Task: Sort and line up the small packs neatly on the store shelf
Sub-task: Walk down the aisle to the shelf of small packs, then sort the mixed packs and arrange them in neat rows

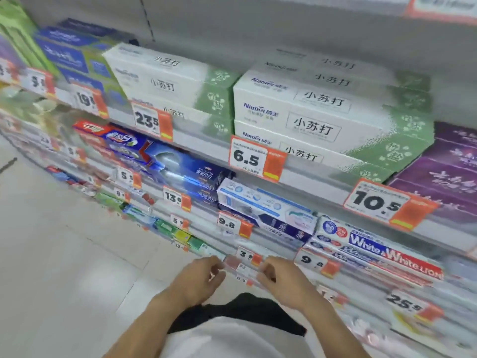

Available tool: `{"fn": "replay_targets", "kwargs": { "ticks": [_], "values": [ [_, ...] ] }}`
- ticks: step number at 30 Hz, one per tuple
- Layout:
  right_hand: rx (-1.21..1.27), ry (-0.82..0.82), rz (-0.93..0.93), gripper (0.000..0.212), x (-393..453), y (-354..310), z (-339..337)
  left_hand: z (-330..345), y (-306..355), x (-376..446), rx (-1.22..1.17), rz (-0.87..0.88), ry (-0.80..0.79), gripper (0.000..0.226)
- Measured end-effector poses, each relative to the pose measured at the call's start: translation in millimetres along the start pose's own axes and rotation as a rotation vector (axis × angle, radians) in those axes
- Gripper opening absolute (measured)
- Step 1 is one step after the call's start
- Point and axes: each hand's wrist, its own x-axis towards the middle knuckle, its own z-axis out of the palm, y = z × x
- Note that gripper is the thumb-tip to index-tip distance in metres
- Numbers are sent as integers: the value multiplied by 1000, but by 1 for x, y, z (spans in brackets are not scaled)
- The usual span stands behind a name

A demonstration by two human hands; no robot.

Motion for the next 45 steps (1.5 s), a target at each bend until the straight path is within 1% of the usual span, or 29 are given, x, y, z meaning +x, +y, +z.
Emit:
{"fn": "replay_targets", "kwargs": {
  "ticks": [2,5,8,10,11,13,17,18,20,21,22,24,26,28,31,34,36,41,44,45],
  "values": [
    [68,28,79,9,3,-1,17,-8,-16,8,22,49,-39,23],
    [138,44,165,18,9,9,46,-6,-41,25,38,99,-92,21],
    [122,37,257,12,20,26,64,9,-62,50,110,126,-113,24],
    [155,35,321,13,34,46,76,26,-76,76,126,133,-85,25],
    [156,41,336,12,43,58,83,36,-83,92,130,133,-60,27],
    [60,87,334,16,70,85,102,58,-99,131,128,156,32,34],
    [-106,363,240,58,135,131,136,102,-131,212,156,237,293,69],
    [-154,444,205,63,150,140,141,110,-138,229,148,254,330,76],
    [-221,664,96,60,174,157,152,128,-151,258,104,343,377,82],
    [-232,758,45,58,183,164,158,137,-156,269,83,395,388,82],
    [-234,817,19,57,190,172,167,146,-161,277,68,438,396,79],
    [-210,876,38,60,198,183,186,160,-170,286,58,508,458,69],
    [-272,958,53,60,202,191,204,169,-176,291,19,561,542,62],
    [-330,1015,75,58,202,191,214,173,-181,291,-20,601,562,53],
    [-291,1056,148,56,204,181,211,170,-183,291,-58,616,534,43],
    [-196,1011,213,57,209,173,204,165,-181,291,-58,623,512,39],
    [-161,1000,243,52,213,171,198,163,-175,291,-56,622,513,36],
    [-83,1004,213,36,208,176,188,165,-172,288,3,576,640,38],
    [43,1043,139,26,199,183,181,162,-169,282,-166,605,745,34],
    [104,1069,102,21,195,185,179,164,-166,279,-221,600,753,33]
  ]
}}
